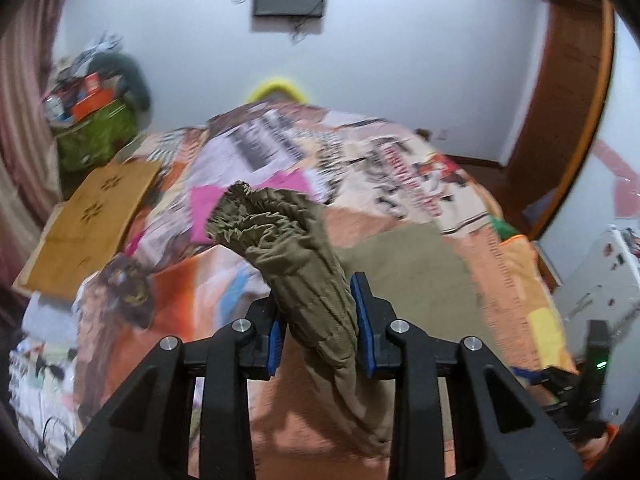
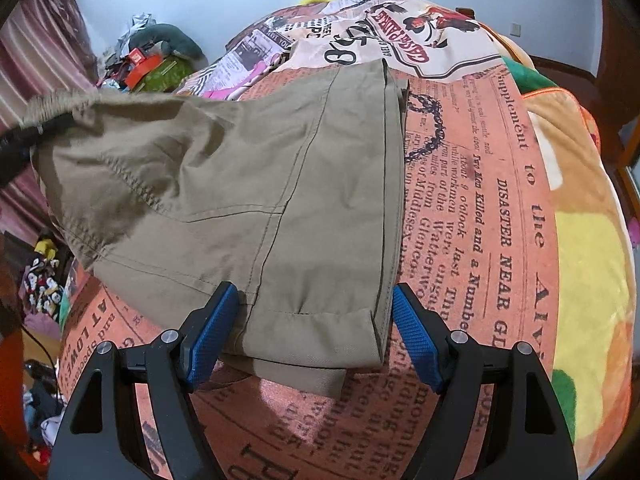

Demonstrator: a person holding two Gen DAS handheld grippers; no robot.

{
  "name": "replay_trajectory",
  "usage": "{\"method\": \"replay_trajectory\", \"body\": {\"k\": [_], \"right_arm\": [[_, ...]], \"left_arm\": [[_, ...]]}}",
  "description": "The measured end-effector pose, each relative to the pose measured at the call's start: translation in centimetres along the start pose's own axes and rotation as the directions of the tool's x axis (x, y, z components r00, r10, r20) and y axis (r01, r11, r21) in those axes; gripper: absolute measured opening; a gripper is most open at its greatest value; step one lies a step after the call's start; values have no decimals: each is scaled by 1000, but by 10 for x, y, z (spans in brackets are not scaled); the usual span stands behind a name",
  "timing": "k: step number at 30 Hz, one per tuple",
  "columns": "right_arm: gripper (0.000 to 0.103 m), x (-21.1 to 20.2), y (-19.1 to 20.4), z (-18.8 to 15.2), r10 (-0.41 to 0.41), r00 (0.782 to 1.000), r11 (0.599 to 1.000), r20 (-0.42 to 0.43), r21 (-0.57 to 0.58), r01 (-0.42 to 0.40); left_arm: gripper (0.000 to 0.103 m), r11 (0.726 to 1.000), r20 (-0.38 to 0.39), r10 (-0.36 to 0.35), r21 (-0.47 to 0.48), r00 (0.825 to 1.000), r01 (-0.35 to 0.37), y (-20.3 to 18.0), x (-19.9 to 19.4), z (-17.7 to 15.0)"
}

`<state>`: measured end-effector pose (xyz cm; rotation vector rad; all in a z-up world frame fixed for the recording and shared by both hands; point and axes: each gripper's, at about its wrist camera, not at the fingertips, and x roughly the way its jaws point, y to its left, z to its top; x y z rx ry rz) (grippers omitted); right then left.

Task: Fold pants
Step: 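Grasp the elastic waistband with the left gripper and lift it, then fold the waistband over the pants with the left gripper and release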

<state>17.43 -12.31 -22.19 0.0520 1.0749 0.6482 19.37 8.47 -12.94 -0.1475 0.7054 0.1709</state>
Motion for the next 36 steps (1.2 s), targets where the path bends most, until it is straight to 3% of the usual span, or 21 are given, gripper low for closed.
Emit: {"method": "replay_trajectory", "body": {"k": [5,11,15,20,26,36], "right_arm": [[76,0,0,-2,7,1000,1000,5,5,-7],[76,0,-2,-2,15,1000,1000,8,9,-15],[75,-11,-7,-1,40,999,998,22,43,-41],[75,-34,-28,-6,-13,997,997,70,76,8],[75,-21,-44,-20,-42,999,993,6,110,41],[75,-19,-44,-19,-40,999,994,19,104,37]], "left_arm": [[28,993,7,-109,49,994,109,-39,0,14],[28,972,-46,-216,80,975,219,-82,13,16],[28,963,-87,-228,129,970,238,-105,23,7],[28,952,-134,-243,158,961,262,-121,33,-3],[28,942,-191,-253,173,948,286,-138,45,-15],[28,923,-327,-248,207,912,325,-162,67,-52]]}}
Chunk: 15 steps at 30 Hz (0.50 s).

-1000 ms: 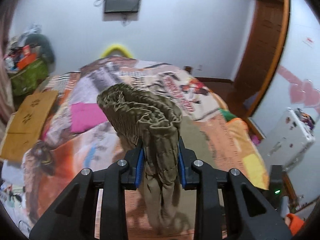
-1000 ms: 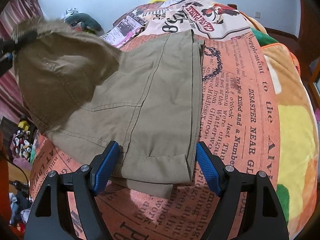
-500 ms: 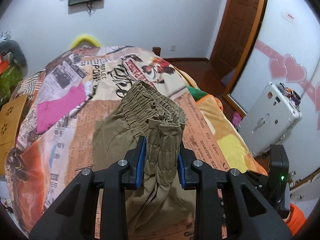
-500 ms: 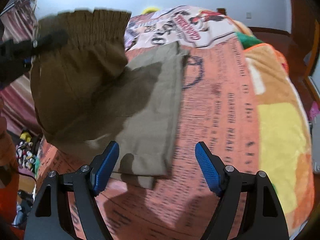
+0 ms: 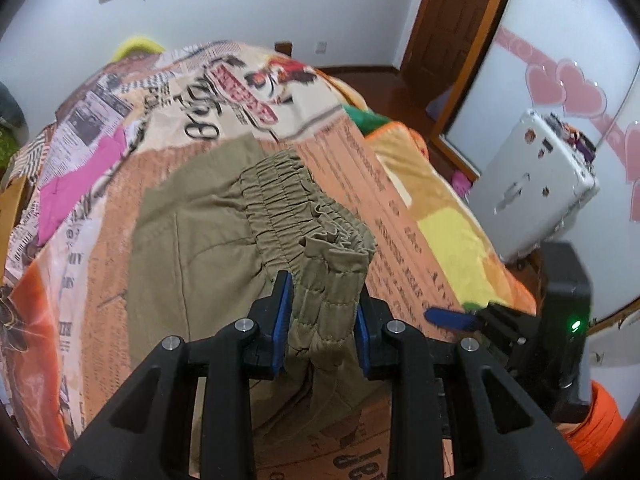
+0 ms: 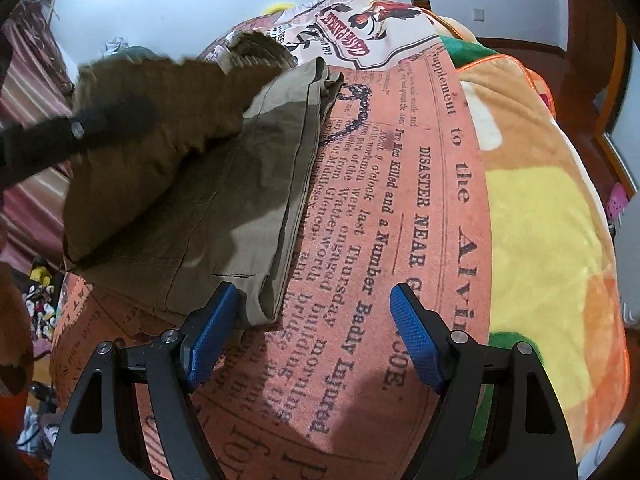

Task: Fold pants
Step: 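Fold the waistband over the pants with the left gripper and release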

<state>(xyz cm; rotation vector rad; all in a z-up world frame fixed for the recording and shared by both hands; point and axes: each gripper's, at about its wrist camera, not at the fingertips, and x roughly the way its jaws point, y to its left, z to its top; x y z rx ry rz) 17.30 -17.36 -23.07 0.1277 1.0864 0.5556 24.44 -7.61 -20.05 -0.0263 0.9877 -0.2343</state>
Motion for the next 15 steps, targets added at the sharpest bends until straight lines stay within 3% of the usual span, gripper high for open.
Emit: {"method": "replay_trajectory", "body": {"k": [4,6,11,15], "right_arm": [[76,-2,-1,-1,-2,1000,1000,0,3,2],[75,-5,-1,-1,-6,1000,1000,2,4,6],[75,-19,-1,2,-22,999,1000,34,7,22],[75,-36,-1,10,-22,996,1000,83,15,21]], "left_arm": [[40,999,-50,-26,-33,998,24,0,6,-4],[60,999,-51,-33,-44,998,31,0,2,-4],[70,999,32,-33,-30,999,34,4,-29,-3],[79,999,89,16,-47,996,-12,26,-48,-4]]}}
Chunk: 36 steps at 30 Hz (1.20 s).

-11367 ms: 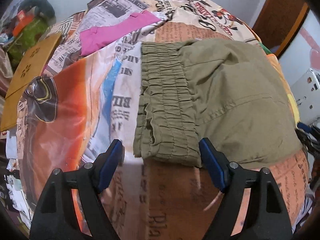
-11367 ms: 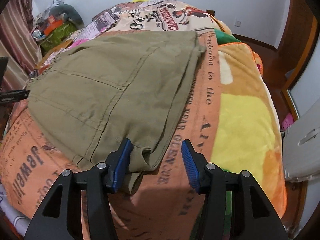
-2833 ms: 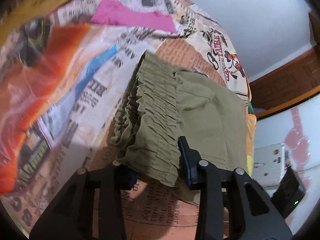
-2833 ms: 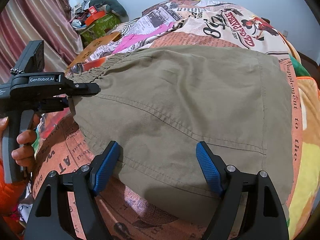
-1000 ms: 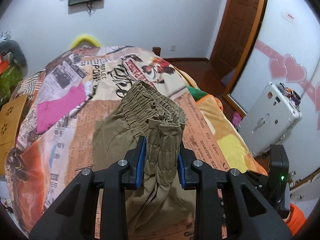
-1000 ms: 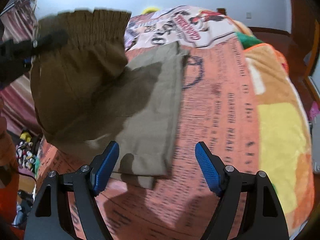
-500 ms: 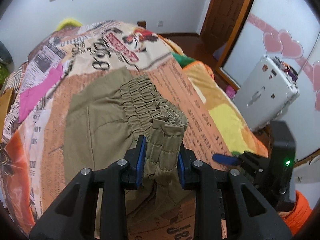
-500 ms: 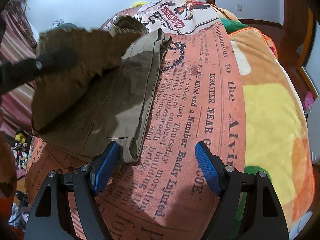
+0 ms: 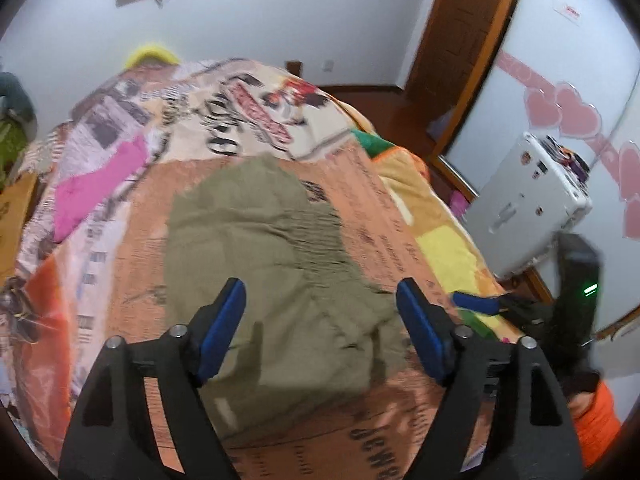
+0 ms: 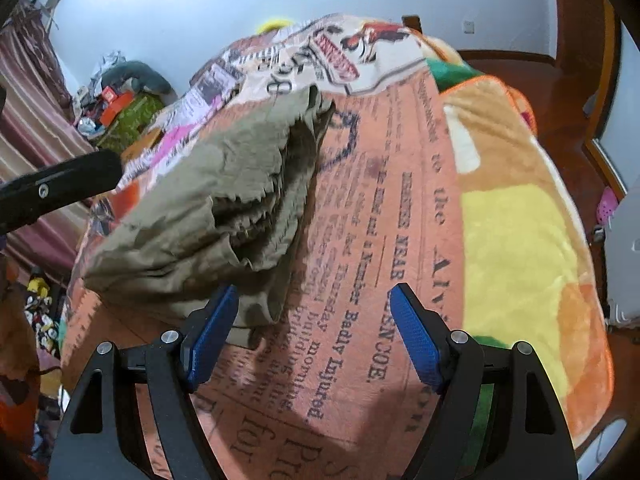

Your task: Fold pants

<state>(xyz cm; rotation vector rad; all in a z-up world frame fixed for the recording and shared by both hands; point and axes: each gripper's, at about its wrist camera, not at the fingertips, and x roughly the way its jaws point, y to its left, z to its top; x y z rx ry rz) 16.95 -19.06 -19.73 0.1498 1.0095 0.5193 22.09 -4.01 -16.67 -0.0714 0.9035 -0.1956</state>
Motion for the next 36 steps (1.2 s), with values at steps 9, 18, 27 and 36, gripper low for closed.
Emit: {"method": "replay_trajectory", "body": {"k": [9,18,27,36], "right_arm": [[75,-23,24,33,18,993,998,114,-54,-12],[75,34,33,25,6,1000,998,-3,-65,-6],[76,40,16,8,65,998,998,1,27,-65],[76,39,17,7,59,998,998,7,25,-59]], "left_arm": [[79,990,-170,136,-3,976,-138,53,34,-48],[80,995,-167,59,-76,984,-72,85,18,-57],[80,961,-120,265,-44,957,-271,145,24,-2],[82,964,-200,247,-49,948,-261,170,104,59]]}}
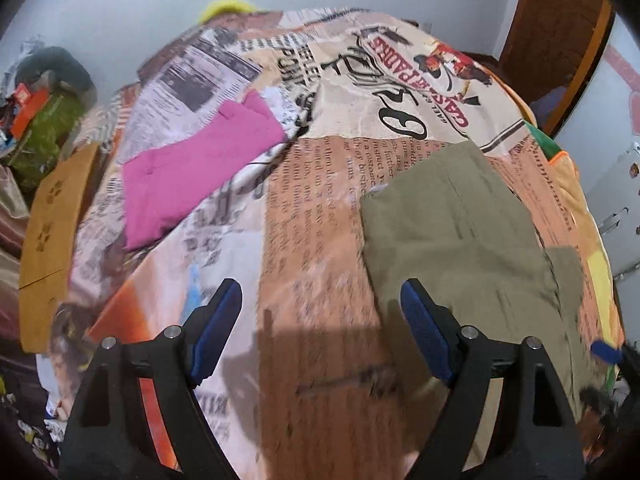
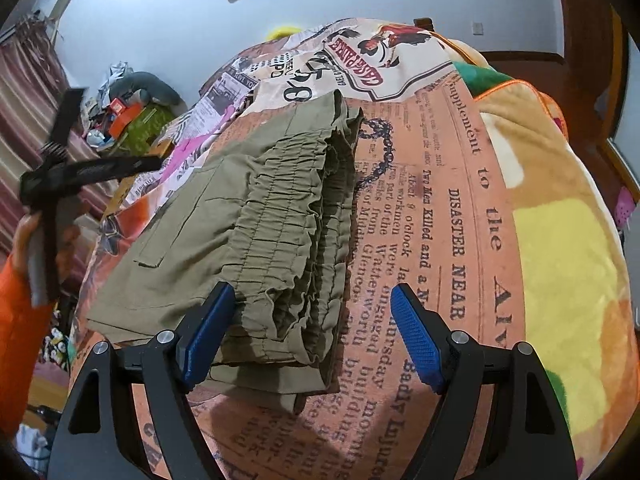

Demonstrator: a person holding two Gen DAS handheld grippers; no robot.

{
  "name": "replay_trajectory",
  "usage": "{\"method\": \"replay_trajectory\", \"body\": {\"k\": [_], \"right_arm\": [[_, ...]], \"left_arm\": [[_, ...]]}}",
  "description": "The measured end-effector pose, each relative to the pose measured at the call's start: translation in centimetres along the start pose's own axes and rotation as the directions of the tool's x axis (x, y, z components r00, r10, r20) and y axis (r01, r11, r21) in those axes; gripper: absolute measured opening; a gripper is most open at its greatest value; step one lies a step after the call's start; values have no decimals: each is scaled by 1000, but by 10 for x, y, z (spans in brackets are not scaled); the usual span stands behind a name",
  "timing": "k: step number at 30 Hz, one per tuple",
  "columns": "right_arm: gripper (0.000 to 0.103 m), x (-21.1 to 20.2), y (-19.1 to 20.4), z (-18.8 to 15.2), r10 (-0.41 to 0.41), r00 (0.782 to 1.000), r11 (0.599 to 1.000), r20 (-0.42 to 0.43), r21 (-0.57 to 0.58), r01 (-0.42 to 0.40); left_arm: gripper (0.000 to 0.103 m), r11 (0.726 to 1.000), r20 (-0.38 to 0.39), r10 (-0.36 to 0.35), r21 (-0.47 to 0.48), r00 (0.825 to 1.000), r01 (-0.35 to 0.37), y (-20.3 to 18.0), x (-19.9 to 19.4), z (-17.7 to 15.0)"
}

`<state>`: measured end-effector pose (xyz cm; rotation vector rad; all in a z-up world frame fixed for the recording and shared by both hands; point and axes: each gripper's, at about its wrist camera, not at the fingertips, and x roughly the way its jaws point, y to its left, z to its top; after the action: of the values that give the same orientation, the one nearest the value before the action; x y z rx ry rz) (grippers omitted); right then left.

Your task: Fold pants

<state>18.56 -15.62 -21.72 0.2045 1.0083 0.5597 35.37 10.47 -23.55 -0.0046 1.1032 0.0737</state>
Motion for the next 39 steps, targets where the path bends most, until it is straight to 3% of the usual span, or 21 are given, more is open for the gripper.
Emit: {"method": "replay_trajectory", "body": {"k": [10,13,14,17,22,28,39], "right_arm": [[79,3,-1,5,-5,1000,1000,2,-29,5],[79,4,-1,7,-5,1000,999,-1,-32,5],[79,4,-1,8,-6,1000,999,0,-33,6],[79,2,-2,10,-15,1000,999,6,-30,15],[79,-7,1,14,-52,998,998,30,-44,54],[79,-22,0,14,-83,995,996,63,-21,85],[79,-49,-1,0,-125,988,992,93,-16,127]], "left_arm": [[82,1000,-98,-24,1,995,24,-16,67,46],[84,993,-81,105,70,991,-100,-26,83,43],[92,984,-59,151,109,987,-144,-31,87,39],[96,966,30,195,168,980,-198,-36,84,26],[96,967,-17,169,197,985,-163,-31,78,15],[96,987,-96,107,130,990,-94,-14,70,-9],[96,996,-95,85,20,992,-84,12,14,-79]]}}
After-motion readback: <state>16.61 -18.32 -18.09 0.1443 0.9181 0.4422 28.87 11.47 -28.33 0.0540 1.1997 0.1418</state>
